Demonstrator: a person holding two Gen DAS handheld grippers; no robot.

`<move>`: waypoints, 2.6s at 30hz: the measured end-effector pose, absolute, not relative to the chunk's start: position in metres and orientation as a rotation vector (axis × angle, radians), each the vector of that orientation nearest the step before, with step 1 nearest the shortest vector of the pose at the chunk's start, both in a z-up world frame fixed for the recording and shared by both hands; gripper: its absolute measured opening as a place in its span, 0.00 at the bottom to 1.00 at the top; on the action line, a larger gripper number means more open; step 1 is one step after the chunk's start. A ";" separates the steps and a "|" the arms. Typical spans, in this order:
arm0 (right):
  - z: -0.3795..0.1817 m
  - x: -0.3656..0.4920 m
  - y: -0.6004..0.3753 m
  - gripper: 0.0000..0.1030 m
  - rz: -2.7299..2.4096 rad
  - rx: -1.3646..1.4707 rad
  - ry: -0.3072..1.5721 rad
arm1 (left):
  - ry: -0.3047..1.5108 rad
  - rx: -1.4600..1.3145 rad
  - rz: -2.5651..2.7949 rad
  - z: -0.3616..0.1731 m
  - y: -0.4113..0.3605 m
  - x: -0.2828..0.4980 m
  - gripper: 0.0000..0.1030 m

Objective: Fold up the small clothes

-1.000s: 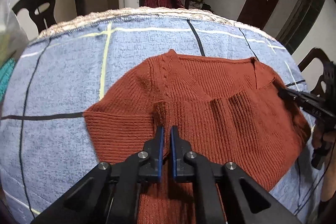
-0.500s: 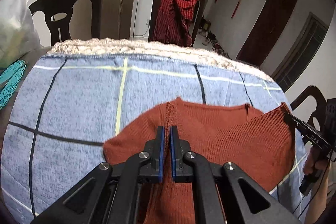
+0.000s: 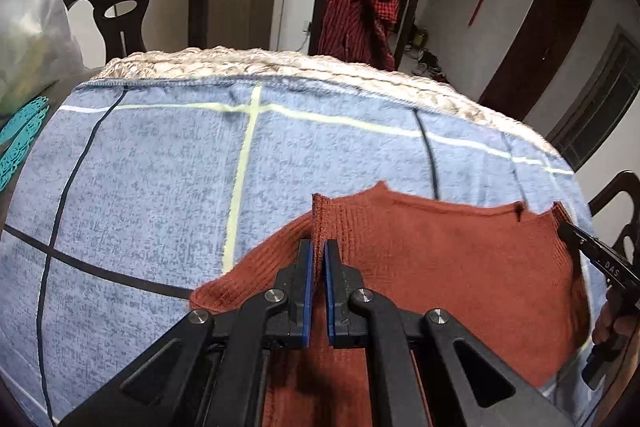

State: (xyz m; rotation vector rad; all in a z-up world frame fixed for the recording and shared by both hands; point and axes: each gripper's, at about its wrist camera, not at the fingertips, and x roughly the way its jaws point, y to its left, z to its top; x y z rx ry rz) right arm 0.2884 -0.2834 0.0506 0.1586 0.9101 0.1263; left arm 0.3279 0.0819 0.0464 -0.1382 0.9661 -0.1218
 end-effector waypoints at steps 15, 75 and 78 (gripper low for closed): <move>0.056 0.275 -0.281 0.25 -0.007 0.051 0.898 | 0.970 -0.156 -0.080 0.046 0.097 0.321 0.29; 0.049 0.145 -0.029 0.47 0.520 -0.290 0.777 | 0.909 -0.135 -0.245 0.067 0.158 0.233 0.66; 0.040 0.144 -0.011 0.47 0.549 -0.329 0.783 | 0.910 -0.132 -0.227 0.065 0.162 0.237 0.66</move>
